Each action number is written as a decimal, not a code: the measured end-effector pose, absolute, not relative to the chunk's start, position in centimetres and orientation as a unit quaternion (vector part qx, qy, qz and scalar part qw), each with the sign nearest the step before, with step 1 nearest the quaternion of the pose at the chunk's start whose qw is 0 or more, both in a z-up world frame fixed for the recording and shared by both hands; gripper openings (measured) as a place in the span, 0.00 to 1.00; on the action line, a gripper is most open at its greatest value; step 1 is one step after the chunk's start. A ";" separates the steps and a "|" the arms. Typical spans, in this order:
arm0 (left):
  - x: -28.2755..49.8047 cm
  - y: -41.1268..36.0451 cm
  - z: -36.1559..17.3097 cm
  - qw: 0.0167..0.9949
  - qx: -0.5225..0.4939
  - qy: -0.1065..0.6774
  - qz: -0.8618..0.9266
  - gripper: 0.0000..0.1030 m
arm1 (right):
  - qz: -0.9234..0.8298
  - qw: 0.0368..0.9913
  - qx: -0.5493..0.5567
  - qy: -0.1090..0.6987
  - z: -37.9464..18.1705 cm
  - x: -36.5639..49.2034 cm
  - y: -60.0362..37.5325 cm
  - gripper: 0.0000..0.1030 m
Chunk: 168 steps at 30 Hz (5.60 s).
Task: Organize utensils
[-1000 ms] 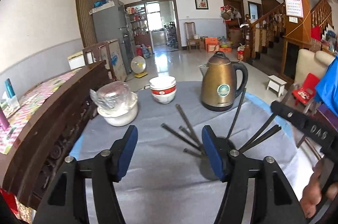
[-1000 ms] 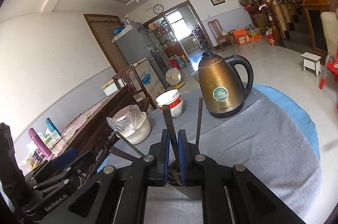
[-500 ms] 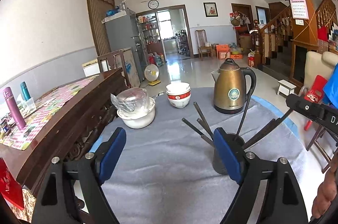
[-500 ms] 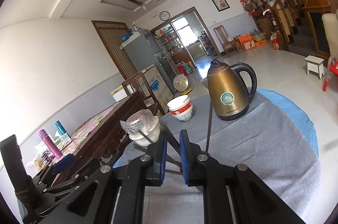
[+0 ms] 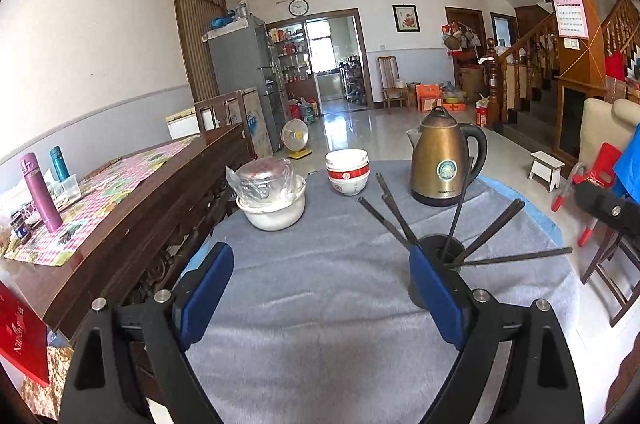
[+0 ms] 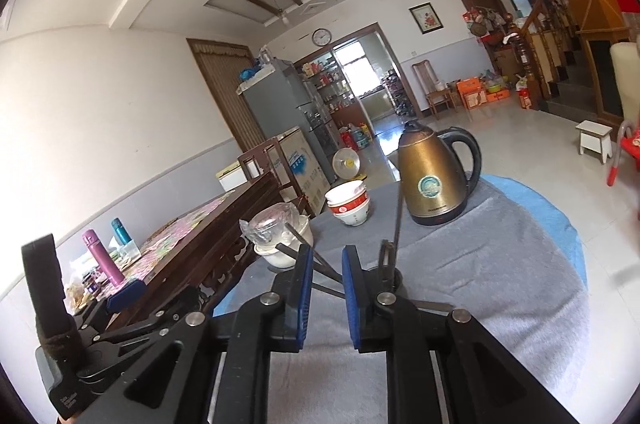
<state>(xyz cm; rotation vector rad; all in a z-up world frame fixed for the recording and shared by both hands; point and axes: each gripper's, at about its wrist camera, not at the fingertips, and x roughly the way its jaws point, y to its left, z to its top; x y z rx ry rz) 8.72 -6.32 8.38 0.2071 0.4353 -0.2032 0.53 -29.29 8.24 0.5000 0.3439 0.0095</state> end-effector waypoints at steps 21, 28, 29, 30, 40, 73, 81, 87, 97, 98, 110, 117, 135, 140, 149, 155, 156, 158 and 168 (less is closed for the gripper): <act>3.3 -3.6 8.0 0.963 0.102 0.232 -0.091 0.88 | -0.046 0.965 0.209 0.150 7.3 -8.2 -27.2 0.68; 1.8 -2.4 8.7 0.968 0.110 0.216 -0.068 0.89 | -0.059 0.971 0.171 0.155 7.5 -9.1 -24.2 0.68; 1.7 -2.2 8.7 0.968 0.113 0.214 -0.063 0.89 | -0.060 0.972 0.165 0.155 7.5 -9.2 -23.8 0.68; 1.6 -2.0 8.6 0.968 0.114 0.214 -0.059 0.89 | -0.060 0.973 0.158 0.155 7.6 -9.2 -23.3 0.68; 1.3 -0.5 8.1 0.968 0.118 0.219 -0.044 0.90 | -0.065 0.971 0.160 0.164 7.7 -8.8 -22.2 0.68; 0.4 -0.9 8.5 0.968 0.122 0.212 -0.053 0.91 | -0.075 0.969 0.157 0.174 7.4 -9.1 -21.9 0.68; 0.4 -1.0 8.6 0.968 0.121 0.212 -0.053 0.91 | -0.075 0.969 0.158 0.174 7.5 -9.3 -21.8 0.68; 0.3 -1.1 8.6 0.969 0.121 0.212 -0.051 0.91 | -0.075 0.969 0.158 0.174 7.5 -9.3 -21.8 0.68; 0.2 -1.1 8.6 0.968 0.120 0.213 -0.052 0.92 | -0.075 0.969 0.158 0.175 7.5 -9.4 -21.8 0.68; 0.2 -1.1 8.6 0.968 0.120 0.213 -0.052 0.92 | -0.075 0.969 0.158 0.175 7.5 -9.3 -21.8 0.68; 0.2 -1.0 8.6 0.968 0.120 0.213 -0.050 0.92 | -0.075 0.969 0.157 0.175 7.5 -9.4 -21.8 0.68; 0.1 -1.0 8.5 0.968 0.119 0.213 -0.052 0.92 | -0.075 0.969 0.158 0.175 7.5 -9.4 -21.8 0.68; 0.2 -0.9 8.3 0.968 0.119 0.216 -0.051 0.92 | -0.074 0.969 0.158 0.176 7.3 -9.3 -21.7 0.68; 0.2 -0.9 8.3 0.968 0.119 0.215 -0.051 0.92 | -0.074 0.969 0.158 0.176 7.4 -9.3 -21.7 0.68; 0.2 -0.9 8.3 0.968 0.119 0.216 -0.051 0.92 | -0.074 0.969 0.158 0.175 7.4 -9.3 -21.8 0.68; 0.2 -1.0 8.3 0.968 0.119 0.216 -0.051 0.92 | -0.075 0.969 0.158 0.177 7.2 -9.1 -21.5 0.68; 0.2 -1.0 8.3 0.968 0.119 0.216 -0.051 0.92 | -0.075 0.968 0.158 0.178 7.2 -9.0 -21.5 0.68; 0.2 -0.9 8.3 0.968 0.119 0.216 -0.052 0.92 | -0.074 0.968 0.159 0.178 7.2 -9.0 -21.5 0.68; 0.3 -0.9 8.3 0.968 0.119 0.216 -0.051 0.92 | -0.074 0.968 0.159 0.178 7.2 -9.0 -21.5 0.68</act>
